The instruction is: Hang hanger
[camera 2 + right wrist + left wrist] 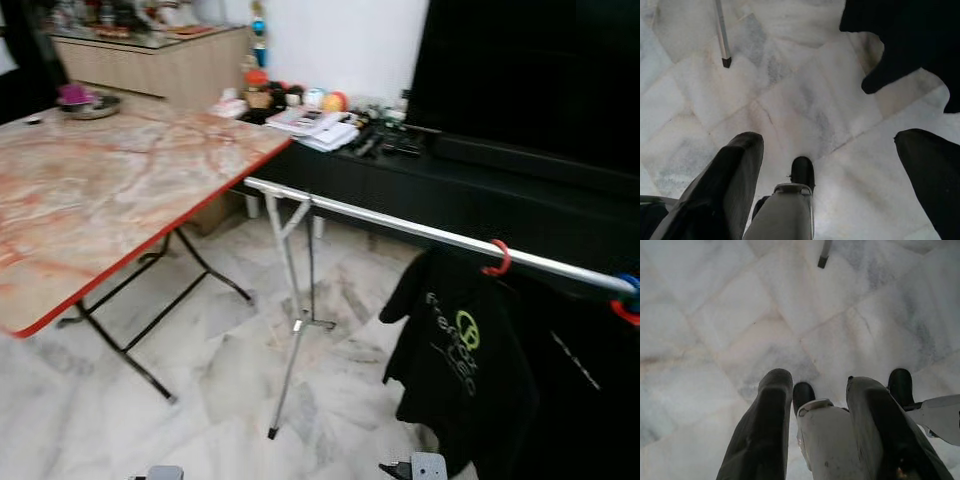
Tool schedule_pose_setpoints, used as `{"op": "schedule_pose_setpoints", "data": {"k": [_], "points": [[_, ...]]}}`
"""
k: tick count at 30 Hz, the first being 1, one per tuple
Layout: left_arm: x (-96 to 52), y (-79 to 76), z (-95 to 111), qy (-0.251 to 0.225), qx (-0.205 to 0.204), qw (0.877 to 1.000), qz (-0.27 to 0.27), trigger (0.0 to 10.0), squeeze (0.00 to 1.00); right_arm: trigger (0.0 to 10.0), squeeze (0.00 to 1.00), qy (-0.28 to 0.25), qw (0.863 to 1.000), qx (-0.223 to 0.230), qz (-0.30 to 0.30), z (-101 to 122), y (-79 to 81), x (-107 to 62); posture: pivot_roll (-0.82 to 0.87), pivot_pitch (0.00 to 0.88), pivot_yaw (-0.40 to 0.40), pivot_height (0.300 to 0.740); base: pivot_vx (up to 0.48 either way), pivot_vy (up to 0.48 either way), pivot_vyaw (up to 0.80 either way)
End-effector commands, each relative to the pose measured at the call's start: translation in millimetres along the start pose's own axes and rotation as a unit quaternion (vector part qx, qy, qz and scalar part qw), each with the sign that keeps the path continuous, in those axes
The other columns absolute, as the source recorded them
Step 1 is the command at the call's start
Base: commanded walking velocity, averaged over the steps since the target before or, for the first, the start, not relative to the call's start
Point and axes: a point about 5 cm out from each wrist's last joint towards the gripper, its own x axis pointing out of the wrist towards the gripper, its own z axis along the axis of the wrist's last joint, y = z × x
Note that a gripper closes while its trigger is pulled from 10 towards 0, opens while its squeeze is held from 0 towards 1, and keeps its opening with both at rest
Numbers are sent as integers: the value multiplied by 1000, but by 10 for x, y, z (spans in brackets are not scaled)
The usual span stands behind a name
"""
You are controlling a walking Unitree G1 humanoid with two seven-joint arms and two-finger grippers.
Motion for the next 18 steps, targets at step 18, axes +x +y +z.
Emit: {"op": "schedule_pose_setpoints", "data": {"k": [18], "points": [[-10,30,-59,15,4,1000,5,10000,0,10000,0,-1,1000,0,3,7,14,2,163,0,-31,740,74,0,-713]]}}
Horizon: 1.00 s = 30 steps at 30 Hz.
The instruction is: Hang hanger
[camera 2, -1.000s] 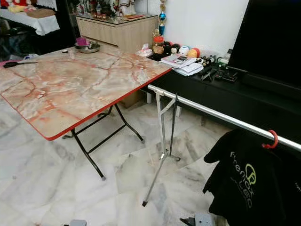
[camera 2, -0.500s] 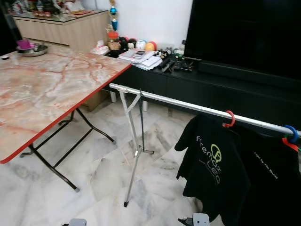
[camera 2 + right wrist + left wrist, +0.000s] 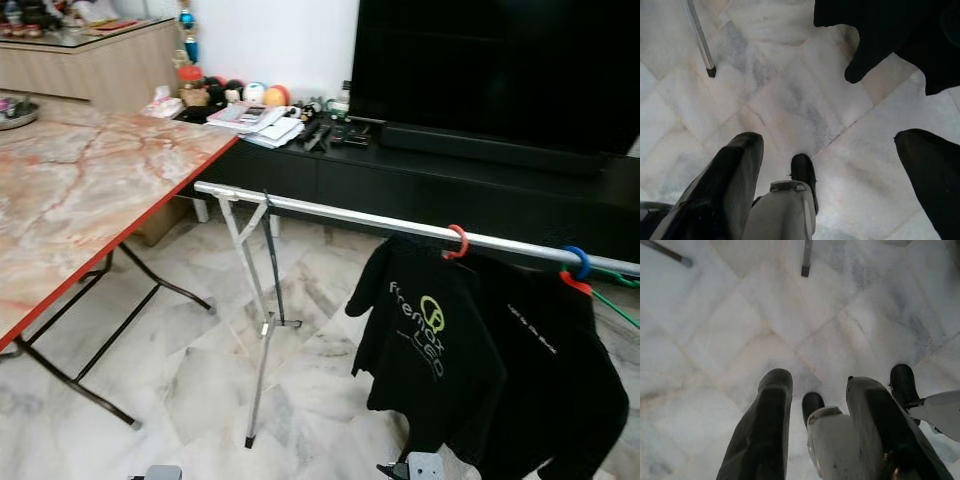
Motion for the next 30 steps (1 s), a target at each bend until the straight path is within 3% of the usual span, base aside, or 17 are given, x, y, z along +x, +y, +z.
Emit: {"op": "schedule_pose_setpoints", "data": {"k": [1,22,30], "points": [[-5,0,-37,9,1,1000,1,10000,0,10000,0,-3,1000,1,-1,15,-6,1,163,0,-31,740,274,0,0],[-7,39,-30,8,8,1000,2,10000,0,10000,0,-11,1000,21,2,14,39,3,164,0,-11,740,288,0,0],[-6,42,-16,3,7,1000,0,10000,0,10000,0,-10,1000,19,4,7,48,2,167,0,-8,740,0,0,-708]]}}
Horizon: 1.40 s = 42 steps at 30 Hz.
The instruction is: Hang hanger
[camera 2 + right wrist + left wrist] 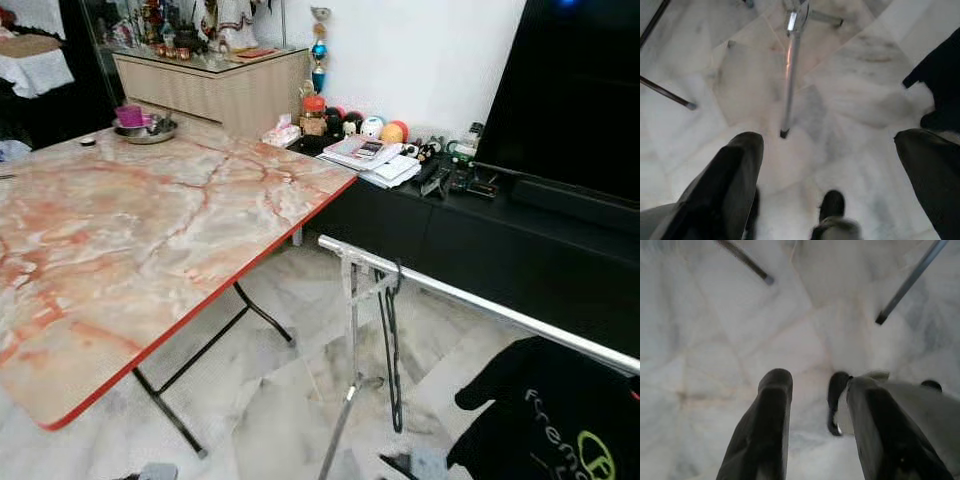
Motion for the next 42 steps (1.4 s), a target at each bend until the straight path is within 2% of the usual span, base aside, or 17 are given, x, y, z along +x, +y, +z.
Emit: {"op": "schedule_pose_setpoints", "data": {"k": [1,10,30,32,39,40,42], "points": [[13,-93,44,-6,1,1000,-14,10000,0,10000,0,14,1000,0,-17,-84,-137,-31,166,0,-9,740,0,0,-688],[13,-100,45,-6,14,1000,-18,10000,0,10000,0,12,1000,-3,-17,-85,-143,-33,165,0,-13,740,0,-99,-662],[8,-119,2,2,7,1000,-15,10000,0,10000,0,-10,1000,12,-15,-43,-147,-33,141,0,-18,740,0,-361,0],[7,-122,-8,4,-2,1000,-13,10000,0,10000,0,-15,1000,11,-13,-41,-148,-35,138,0,-20,740,0,0,0],[3,-119,-27,6,3,1000,-15,10000,0,10000,0,-54,998,20,7,11,-129,-46,113,0,-20,740,0,0,0],[1,-117,-35,7,3,1000,-16,10000,0,10000,0,-62,998,18,18,24,-117,-48,111,0,-21,740,0,0,0],[-2,-115,-53,8,3,1000,-16,10000,0,10000,0,-123,992,11,36,419,-204,-28,108,0,-23,740,0,0,0]]}}
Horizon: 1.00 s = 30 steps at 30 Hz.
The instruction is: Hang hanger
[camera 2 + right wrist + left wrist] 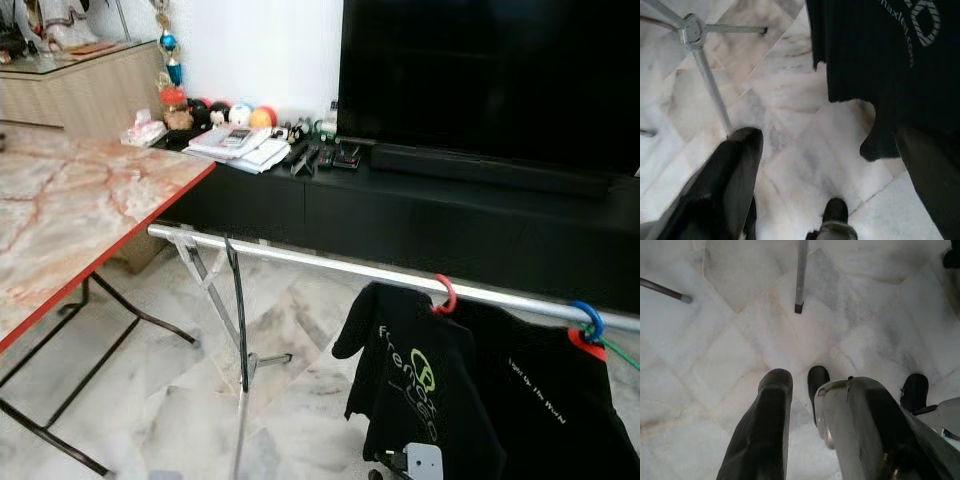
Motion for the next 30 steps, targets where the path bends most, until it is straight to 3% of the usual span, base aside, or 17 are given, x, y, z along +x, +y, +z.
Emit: {"op": "schedule_pose_setpoints", "data": {"k": [1,6,10,20,30], "points": [[-16,26,-78,12,-1,1000,2,10000,0,10000,0,-71,997,-6,21,392,-35,61,106,0,-24,740,0,0,0],[-25,20,-122,16,5,1000,-2,10000,0,10000,0,-86,995,-15,42,400,-8,49,96,0,-18,740,0,0,0],[-36,31,-160,18,1,1000,-1,10000,0,10000,0,-161,984,-20,79,606,97,39,83,0,-13,740,0,0,0],[-49,51,-212,25,13,1000,-1,10000,0,10000,0,-204,975,-21,88,688,166,10,94,0,-14,740,0,218,0],[-43,63,-180,22,15,1000,0,10000,0,10000,0,-304,950,-19,65,1105,181,-58,97,0,-17,740,0,0,0]]}}
